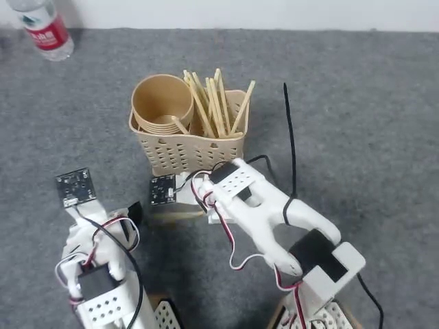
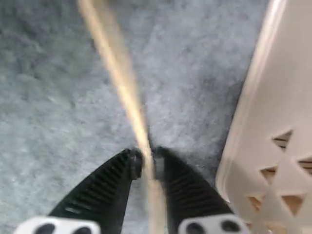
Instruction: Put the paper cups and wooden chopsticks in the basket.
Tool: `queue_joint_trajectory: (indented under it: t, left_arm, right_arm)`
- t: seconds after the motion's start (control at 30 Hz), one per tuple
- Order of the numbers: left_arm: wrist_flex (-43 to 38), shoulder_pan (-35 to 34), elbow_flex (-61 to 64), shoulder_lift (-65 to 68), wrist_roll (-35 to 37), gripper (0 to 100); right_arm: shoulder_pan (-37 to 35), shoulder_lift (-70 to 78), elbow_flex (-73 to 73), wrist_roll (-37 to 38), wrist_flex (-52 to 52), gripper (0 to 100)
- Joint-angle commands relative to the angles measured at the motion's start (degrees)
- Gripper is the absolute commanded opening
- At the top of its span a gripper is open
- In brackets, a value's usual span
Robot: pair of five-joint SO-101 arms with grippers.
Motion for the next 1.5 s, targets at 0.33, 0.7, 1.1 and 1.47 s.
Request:
queue_joint_trajectory:
  t: [0.33,0.7,1.1,1.47]
  left_arm:
    - [0.00,0.26,-0.40,-0.79,-0.62,30]
    - [0.18,0.09,-0.40,-0.79,-0.62,30]
    - [0.18,0.09,-0.40,-0.79,-0.62,30]
    - [0.18,0.26,-0.40,-0.79,-0.62,30]
  right_arm:
    - [0.57,-19.38,-6.59,0.35,19.91,0.6]
    - [0.57,-51.38,-18.02,-11.69,30.37,0.6]
    - [6.81,-58.24,-16.88,-35.43,-8.57,0.6]
    - [9.10,-38.29,-13.98,-39.21,-26.33,0.6]
